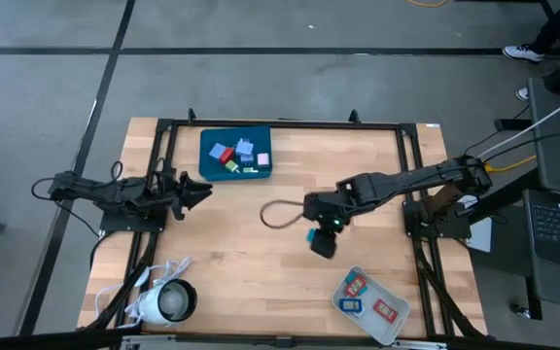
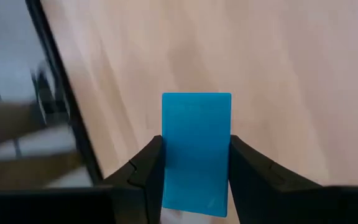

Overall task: Pick & Place Office items
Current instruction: Put the light blue digital clock into the white bin

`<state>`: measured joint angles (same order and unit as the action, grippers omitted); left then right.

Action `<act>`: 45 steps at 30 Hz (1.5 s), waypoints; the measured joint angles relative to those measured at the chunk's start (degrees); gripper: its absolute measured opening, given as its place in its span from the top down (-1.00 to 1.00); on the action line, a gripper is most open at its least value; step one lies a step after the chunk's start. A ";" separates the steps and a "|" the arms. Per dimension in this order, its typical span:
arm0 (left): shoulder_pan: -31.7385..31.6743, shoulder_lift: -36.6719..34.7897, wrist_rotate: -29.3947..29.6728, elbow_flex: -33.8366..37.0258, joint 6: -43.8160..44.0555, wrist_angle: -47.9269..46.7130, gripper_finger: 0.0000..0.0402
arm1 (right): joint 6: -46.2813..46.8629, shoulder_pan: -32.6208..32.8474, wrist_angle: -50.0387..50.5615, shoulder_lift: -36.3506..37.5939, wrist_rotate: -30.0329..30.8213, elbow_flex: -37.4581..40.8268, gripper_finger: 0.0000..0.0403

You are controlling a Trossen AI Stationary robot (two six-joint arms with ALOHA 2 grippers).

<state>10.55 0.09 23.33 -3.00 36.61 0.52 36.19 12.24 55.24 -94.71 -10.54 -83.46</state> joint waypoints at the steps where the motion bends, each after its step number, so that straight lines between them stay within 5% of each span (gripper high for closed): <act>1: 0.15 -0.04 0.60 0.31 0.07 0.55 0.28 | 0.10 0.71 1.98 0.28 -1.00 0.00 0.32; 7: 0.40 0.33 -0.37 2.47 2.24 3.36 0.28 | 4.51 8.29 5.01 3.00 -5.76 0.02 0.32; 18: 1.19 0.91 -0.12 2.47 2.66 3.45 0.28 | 19.10 22.49 2.91 2.90 -1.83 0.34 0.32; 40: 1.19 0.93 -1.06 2.47 1.47 3.36 0.28 | 39.66 32.56 -28.40 3.15 5.01 32.07 0.32; 45: 1.19 1.35 -1.29 2.47 1.34 3.17 0.28 | 41.37 33.84 -29.59 3.28 6.12 34.64 0.04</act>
<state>11.75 1.44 22.03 -0.54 37.94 3.69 77.56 46.08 25.65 -91.44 -4.42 -48.82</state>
